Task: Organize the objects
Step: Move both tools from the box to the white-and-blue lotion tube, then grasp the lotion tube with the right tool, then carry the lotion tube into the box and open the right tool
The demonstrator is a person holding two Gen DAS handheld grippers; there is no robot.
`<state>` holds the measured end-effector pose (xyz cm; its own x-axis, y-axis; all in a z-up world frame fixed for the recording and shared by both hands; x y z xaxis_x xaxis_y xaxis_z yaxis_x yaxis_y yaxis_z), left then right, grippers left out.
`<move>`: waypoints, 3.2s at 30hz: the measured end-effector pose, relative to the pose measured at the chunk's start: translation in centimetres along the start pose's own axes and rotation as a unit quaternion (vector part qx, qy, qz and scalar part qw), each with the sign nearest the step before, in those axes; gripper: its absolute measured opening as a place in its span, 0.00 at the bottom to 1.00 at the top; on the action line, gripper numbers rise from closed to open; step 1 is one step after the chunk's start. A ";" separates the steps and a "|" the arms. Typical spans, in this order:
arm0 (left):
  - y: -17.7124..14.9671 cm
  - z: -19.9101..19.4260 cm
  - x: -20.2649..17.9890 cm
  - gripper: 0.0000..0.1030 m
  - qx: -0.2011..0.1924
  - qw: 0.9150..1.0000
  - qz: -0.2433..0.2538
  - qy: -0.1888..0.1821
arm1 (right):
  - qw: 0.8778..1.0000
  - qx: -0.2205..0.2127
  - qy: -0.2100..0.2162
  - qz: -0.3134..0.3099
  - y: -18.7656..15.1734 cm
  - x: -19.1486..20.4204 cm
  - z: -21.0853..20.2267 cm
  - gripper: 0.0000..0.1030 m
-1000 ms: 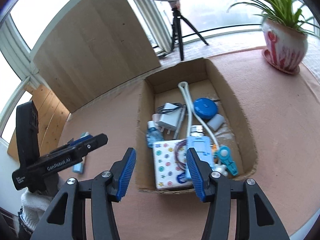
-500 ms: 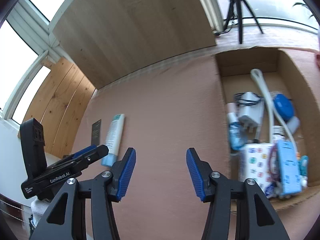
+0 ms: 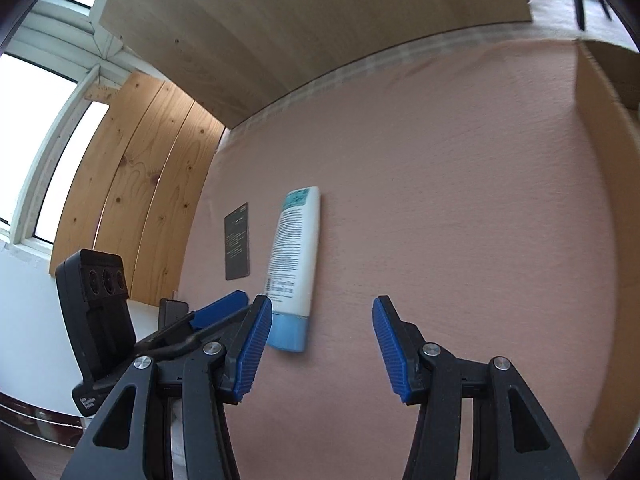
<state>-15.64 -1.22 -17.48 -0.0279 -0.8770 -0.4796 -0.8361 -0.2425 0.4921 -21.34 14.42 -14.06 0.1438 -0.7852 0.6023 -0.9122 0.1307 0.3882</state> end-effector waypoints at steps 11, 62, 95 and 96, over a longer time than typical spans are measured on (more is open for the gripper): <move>-0.2 0.9 -0.4 0.78 0.016 0.999 0.039 -0.012 | 0.999 0.043 0.017 0.012 0.4 1.4 4.7 0.47; -5.9 -1.6 -18.1 0.48 -0.004 0.990 0.105 -0.094 | 0.996 -0.082 -0.045 -0.010 -3.2 -1.3 -11.0 0.32; -8.4 7.5 -35.7 0.48 0.040 0.968 0.180 -0.168 | 0.977 -0.173 -0.119 0.045 0.1 -15.2 -22.7 0.30; -8.4 7.7 -35.8 0.48 0.040 0.969 0.180 -0.167 | 0.977 -0.173 -0.119 0.046 0.2 -15.5 -22.7 0.30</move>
<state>-11.86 35.44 -10.05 -0.4905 -0.7126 -0.5016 -0.7783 0.0994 0.6199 -15.08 40.34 -7.47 -0.0640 -0.8733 0.4830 -0.7269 0.3723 0.5770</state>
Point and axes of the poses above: each gripper's, at about its wrist camera, not at the fingertips, and z roughly the way its jaws point, x to its left, y to its top, the point moved 6 cm from there along z, roughly the way its jaws point, and after that the axes turned 10 degrees about -x, right-handed, at the moved point
